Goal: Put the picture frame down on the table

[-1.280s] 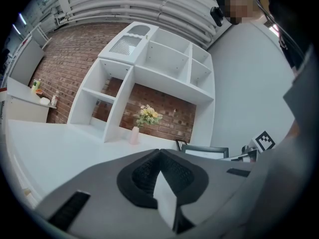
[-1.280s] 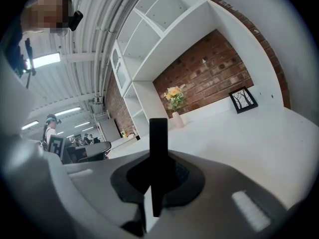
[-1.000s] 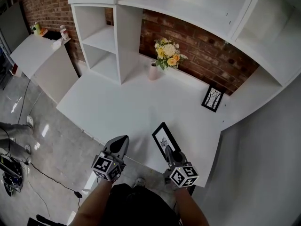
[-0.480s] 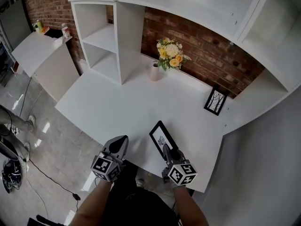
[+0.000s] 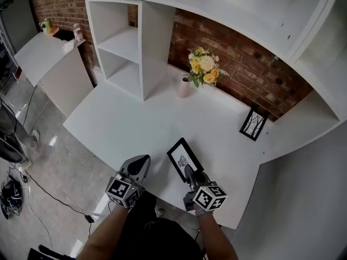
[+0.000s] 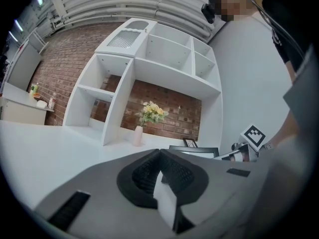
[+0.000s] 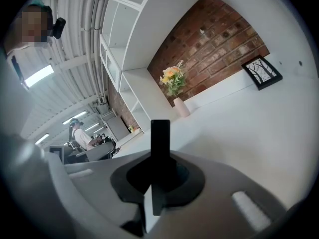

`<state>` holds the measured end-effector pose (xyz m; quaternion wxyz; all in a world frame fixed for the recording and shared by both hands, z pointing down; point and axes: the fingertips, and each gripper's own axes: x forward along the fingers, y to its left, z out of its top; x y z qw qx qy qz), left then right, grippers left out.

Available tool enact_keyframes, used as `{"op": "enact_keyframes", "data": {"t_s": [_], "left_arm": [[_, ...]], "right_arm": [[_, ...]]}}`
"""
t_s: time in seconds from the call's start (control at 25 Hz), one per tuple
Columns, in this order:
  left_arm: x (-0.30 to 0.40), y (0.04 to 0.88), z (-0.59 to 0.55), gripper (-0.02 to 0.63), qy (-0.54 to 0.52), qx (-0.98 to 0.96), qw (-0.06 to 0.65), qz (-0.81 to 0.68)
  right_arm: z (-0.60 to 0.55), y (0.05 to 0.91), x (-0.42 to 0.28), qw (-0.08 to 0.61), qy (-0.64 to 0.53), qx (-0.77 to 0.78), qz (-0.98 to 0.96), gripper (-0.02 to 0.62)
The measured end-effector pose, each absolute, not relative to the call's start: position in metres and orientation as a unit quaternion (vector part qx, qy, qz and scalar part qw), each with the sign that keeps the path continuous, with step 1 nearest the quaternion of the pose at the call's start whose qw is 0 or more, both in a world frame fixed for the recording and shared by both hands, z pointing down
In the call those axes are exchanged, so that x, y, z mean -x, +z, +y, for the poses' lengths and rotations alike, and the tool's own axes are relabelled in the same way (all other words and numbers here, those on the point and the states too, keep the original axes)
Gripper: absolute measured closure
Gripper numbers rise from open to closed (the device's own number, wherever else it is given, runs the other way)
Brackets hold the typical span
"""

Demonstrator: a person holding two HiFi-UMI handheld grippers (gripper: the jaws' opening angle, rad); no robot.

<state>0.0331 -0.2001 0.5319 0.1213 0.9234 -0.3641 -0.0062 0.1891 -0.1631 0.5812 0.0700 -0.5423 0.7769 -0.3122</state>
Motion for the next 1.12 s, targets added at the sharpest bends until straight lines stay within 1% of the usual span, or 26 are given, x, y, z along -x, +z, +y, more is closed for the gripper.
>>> {"op": "enact_keyframes", "data": {"t_s": [0.28,0.4,0.8,1.12], "left_arm": [[-0.026,0.531,-0.216,0.606,-0.009,-0.921,0.128,-0.369],[-0.025,0.531,-0.220,0.606,-0.008,-0.921,0.128,-0.369],[-0.020,0.533,-0.232,0.606,-0.002,-0.918,0.132,-0.374],[-0.018,0.532,-0.241,0.606,-0.005,-0.917,0.131,-0.377]], "right_arm": [[-0.185,0.588,-0.176,0.074,-0.354,0.522,0.773,0.575],[-0.191,0.593,-0.180,0.054,-0.359,0.526,0.769,0.563],[-0.206,0.609,-0.199,-0.035,-0.343,0.582,0.737,0.460],[-0.211,0.617,-0.211,-0.080,-0.314,0.626,0.709,0.373]]}}
